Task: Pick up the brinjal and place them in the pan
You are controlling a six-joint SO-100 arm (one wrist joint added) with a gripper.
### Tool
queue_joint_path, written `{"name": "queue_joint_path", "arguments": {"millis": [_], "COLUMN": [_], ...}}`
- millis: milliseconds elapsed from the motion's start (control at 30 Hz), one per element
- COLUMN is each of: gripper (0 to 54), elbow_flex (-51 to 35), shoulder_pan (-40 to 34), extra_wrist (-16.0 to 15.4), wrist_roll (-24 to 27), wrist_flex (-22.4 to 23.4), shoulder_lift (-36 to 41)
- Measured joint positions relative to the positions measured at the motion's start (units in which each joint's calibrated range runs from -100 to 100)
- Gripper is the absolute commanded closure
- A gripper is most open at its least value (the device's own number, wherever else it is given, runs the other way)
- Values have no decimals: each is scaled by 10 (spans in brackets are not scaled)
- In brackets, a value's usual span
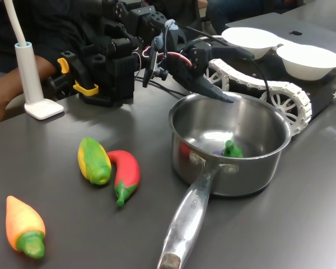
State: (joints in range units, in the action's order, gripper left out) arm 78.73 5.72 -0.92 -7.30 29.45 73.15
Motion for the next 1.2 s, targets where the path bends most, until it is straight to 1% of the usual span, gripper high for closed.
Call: {"name": "queue_joint_path", "arguments": {"millis": [300,400,467,533,667,867,900,1033,1200], "gripper": [109,121,156,202,340,522,534,534,534], "elbow_flex": [0,0,0,0,0,-2,-2,-3,-3], "shoulder_pan": [0,0,0,0,0,0,0,0,0], "extra_wrist": [0,0,0,0,0,0,0,0,0], "wrist_roll": [-5,-5,-6,-9,-19,-34,-37,-43,-41], "wrist_flex": [8,8,8,8,20,37,37,41,44], "shoulder_lift": [8,12,17,22,28,36,39,47,58]}}
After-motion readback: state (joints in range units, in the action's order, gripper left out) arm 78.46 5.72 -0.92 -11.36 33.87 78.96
